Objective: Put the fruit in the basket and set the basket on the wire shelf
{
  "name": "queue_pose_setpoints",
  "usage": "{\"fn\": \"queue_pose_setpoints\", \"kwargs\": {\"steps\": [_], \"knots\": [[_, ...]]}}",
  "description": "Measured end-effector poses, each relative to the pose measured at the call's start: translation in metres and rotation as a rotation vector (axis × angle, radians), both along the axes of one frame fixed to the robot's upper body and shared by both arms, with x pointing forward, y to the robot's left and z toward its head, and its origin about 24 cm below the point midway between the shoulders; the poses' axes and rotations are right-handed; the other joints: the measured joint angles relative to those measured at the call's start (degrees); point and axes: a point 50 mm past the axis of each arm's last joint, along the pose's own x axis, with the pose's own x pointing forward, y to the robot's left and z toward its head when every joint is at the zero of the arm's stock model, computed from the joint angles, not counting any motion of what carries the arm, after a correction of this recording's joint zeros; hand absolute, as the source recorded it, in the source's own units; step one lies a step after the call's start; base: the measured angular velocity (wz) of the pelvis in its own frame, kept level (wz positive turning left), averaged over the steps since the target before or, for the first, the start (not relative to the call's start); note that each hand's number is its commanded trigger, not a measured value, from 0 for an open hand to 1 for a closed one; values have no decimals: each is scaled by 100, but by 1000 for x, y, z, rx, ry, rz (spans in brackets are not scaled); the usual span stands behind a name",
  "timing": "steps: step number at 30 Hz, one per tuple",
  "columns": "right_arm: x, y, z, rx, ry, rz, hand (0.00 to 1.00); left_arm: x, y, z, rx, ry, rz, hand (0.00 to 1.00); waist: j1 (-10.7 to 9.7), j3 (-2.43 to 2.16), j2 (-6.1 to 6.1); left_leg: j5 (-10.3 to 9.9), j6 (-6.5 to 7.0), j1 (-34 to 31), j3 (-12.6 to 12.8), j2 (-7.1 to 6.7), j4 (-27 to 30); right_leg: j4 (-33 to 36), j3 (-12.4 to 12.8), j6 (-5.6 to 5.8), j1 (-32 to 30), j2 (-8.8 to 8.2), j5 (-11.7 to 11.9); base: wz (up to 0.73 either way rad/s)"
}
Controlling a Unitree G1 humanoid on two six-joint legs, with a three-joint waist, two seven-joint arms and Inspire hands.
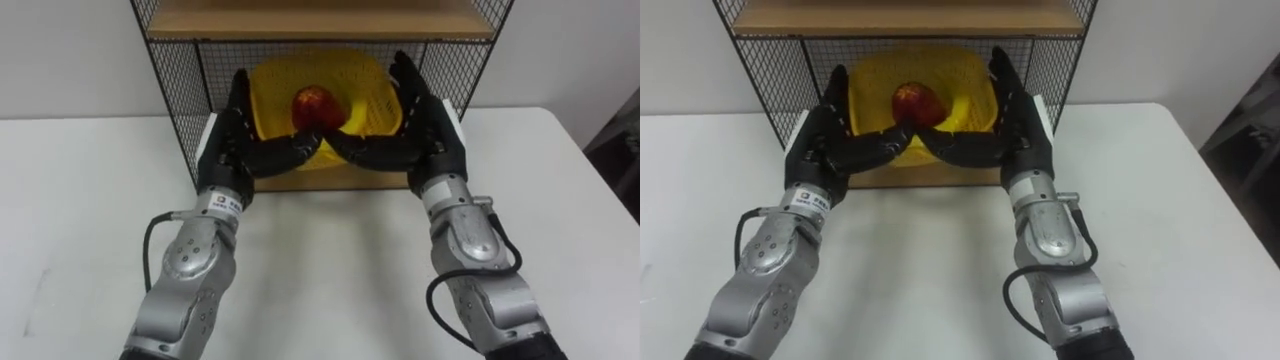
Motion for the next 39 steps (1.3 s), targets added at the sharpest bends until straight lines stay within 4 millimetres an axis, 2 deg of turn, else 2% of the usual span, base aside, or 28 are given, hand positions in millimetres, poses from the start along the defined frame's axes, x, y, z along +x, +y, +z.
{"fn": "queue_pose_setpoints", "kwargs": {"steps": [8, 11, 17, 22, 39], "knots": [[7, 3, 0, 21, 39, 13, 0, 5, -1, -12, 16, 109, 43, 0, 8, -5, -4, 81, -24, 43, 11, 5, -93, -101, 12, -27, 15, -12, 53, -1], [17, 3, -8, -2, 97, 7, 0, 13, -3, -20, 34, 175, 49, 0, 17, -8, 0, 82, -26, 115, 12, 15, -108, -116, 25, -34, 85, -10, 57, 0], [26, 4, -12, -9, 149, 3, 0, 20, -3, -18, 41, 204, 46, 0, 10, -9, 3, 91, -42, 111, 12, 24, -107, -123, 21, -42, 83, -4, 62, 0], [43, -1, -21, -3, 257, -33, 0, 31, 1, -23, 56, 265, 71, 0, 1, -12, 6, 91, -42, 118, 34, 30, -98, -107, 57, -53, 88, 38, 70, 0], [45, -4, -26, 0, 287, -16, 0, 34, 13, -24, 49, 285, 100, 0, -8, -26, 29, 93, -46, 97, 43, 47, -107, -180, 67, -65, 90, 25, 92, 0]]}}
